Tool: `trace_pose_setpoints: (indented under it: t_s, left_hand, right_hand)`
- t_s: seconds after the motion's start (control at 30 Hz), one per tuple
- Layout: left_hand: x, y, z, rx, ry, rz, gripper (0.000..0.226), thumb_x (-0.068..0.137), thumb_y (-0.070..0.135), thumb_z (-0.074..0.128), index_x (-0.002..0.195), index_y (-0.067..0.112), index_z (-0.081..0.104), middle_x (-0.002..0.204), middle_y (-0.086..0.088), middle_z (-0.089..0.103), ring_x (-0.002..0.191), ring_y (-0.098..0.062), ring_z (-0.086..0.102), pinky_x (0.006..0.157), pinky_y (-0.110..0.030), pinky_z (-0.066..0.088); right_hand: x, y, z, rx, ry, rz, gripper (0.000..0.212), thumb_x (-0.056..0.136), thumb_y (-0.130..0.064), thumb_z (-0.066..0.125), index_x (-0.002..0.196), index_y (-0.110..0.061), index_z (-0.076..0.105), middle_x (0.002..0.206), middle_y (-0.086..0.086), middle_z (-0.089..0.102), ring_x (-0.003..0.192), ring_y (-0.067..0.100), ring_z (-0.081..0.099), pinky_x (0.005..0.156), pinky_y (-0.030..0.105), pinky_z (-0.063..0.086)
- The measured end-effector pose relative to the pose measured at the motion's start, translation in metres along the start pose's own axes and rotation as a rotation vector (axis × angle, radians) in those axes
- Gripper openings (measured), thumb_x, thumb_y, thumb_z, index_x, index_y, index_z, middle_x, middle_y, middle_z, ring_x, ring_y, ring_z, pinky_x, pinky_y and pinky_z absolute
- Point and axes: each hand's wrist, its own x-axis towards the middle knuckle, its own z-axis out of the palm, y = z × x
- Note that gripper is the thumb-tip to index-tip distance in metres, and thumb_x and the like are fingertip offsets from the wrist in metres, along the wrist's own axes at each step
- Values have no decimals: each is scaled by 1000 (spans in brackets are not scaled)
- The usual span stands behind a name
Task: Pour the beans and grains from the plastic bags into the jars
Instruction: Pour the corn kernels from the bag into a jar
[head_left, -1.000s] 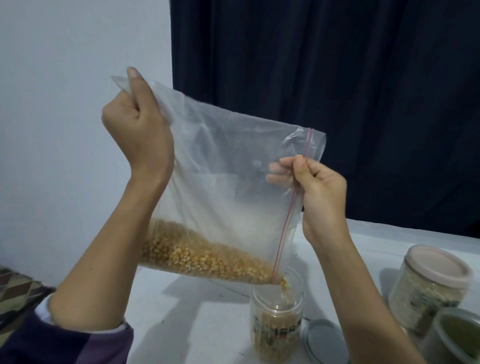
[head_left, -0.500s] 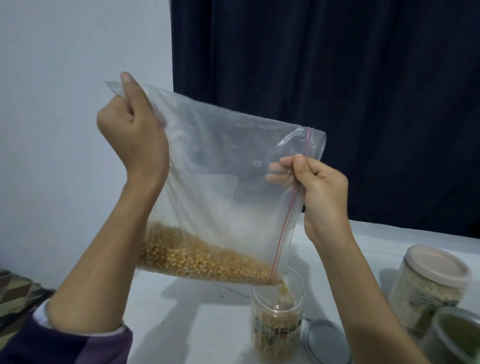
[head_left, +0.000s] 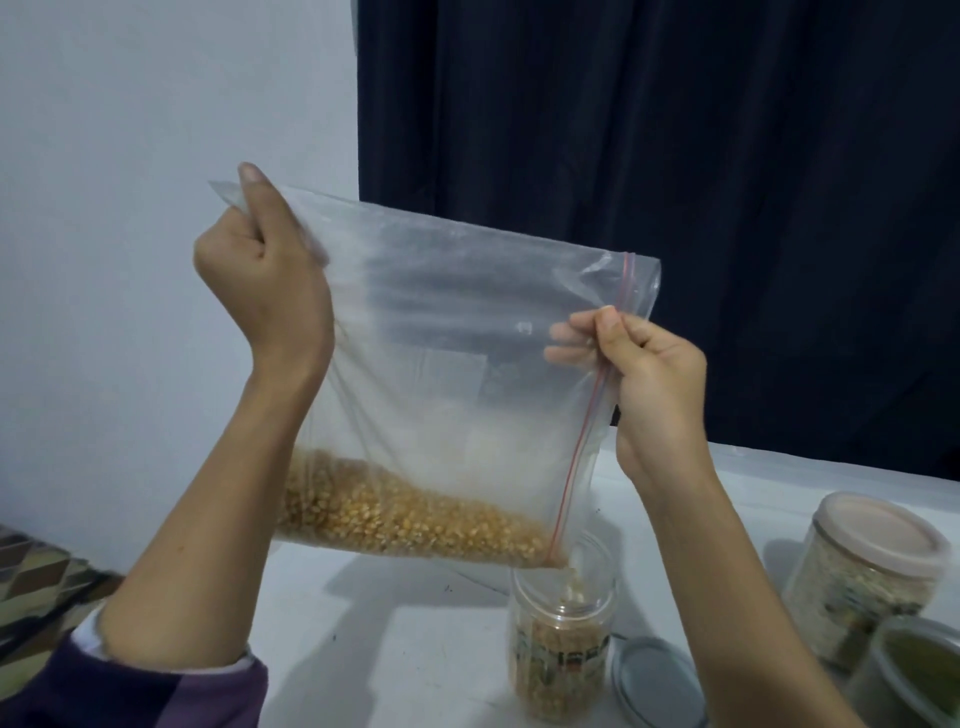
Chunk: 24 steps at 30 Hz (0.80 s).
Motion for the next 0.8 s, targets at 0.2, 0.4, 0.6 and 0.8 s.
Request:
trace_pose_setpoints:
  t_s: [0.2,0.4,0.6,0.8]
  left_hand:
    - [0,-3,-2,15,7,-14,53,100,22,39,52,22,16,33,14,21,37,-4,19,45,-16,16]
    - [-1,-4,-3,2,4,-30,52,100,22,39,52,21,16,34,14,21,37,-4,20,45,-16,17]
    - [-2,-6,-5,6,0,-36,53,100,22,39,53,21,16,34,14,21,37,-4,19,44,-15,17]
    - [-2,-7,-5,2,3,-45,54,100,21,39,51,21,17,33,14,22,36,-4,20,44,-15,17]
  right_hand:
    - [-1,-1,1,-18,-17,1,24,98,-8,50,82,-4,67,69,1,73,63,16,71,76,21,55]
    - [-3,2,6,-22,-35,-4,25,98,-7,50,80,-4,67,68,2,72,63,17,71,77,24,55]
    - [-4,5,5,-18,-31,3,25,98,-7,50,81,-4,67,69,2,72,63,18,71,77,23,55]
    - [-3,4,4,-31,-28,-5,25,98,-9,50,82,-5,67,71,2,73,64,17,71,79,24,55]
